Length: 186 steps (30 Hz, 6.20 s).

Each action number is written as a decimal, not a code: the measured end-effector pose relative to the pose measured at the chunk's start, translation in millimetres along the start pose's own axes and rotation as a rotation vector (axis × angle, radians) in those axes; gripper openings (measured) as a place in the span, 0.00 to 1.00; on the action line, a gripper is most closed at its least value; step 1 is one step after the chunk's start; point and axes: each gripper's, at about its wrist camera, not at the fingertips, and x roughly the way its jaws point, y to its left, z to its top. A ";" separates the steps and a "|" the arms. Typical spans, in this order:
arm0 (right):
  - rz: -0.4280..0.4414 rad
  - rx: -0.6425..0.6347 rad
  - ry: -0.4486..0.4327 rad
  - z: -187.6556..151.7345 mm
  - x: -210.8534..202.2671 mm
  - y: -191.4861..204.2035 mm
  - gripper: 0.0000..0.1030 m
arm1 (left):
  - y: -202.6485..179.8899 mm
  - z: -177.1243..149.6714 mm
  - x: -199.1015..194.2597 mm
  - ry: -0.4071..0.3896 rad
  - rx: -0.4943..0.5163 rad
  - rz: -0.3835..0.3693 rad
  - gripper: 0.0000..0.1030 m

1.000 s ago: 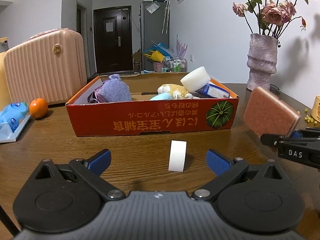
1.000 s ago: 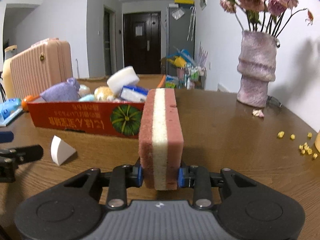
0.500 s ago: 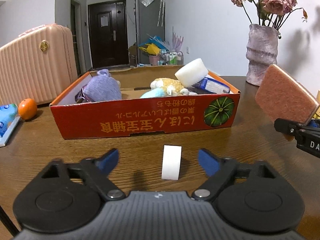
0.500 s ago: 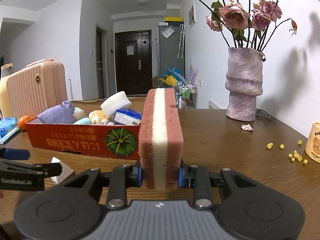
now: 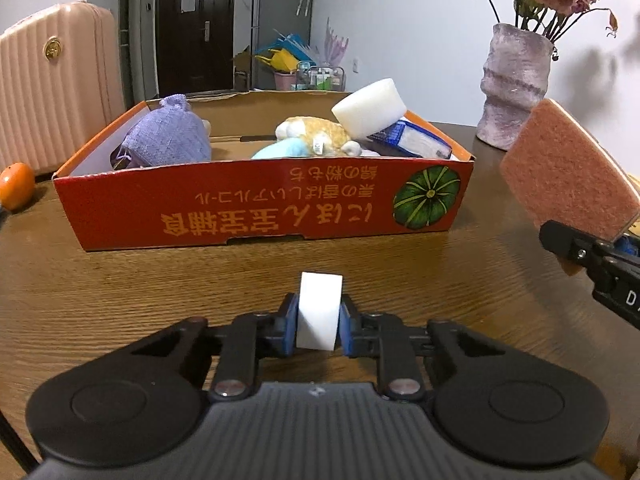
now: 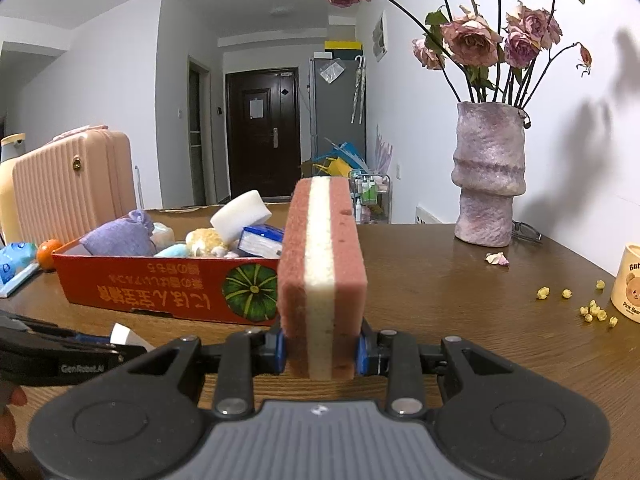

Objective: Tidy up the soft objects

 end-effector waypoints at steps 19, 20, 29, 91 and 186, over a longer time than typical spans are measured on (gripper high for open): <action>-0.024 0.032 -0.081 -0.2 -10.0 33.3 0.29 | 19.9 20.7 -41.1 -0.172 -0.073 -0.020 0.19; -0.023 0.032 -0.088 -0.2 -10.6 35.7 0.29 | 21.9 22.2 -43.5 -0.184 -0.077 -0.015 0.19; -0.013 0.021 -0.155 3.1 -14.3 54.4 0.29 | 40.6 35.5 -59.4 -0.266 -0.131 0.005 0.19; 0.088 -0.038 -0.136 54.5 142.2 134.6 0.65 | 103.2 118.0 23.4 -0.426 -0.152 0.173 1.00; 0.016 -0.028 -0.185 -35.3 -263.9 85.0 1.00 | 24.5 -122.3 -301.1 -0.431 0.018 0.098 1.00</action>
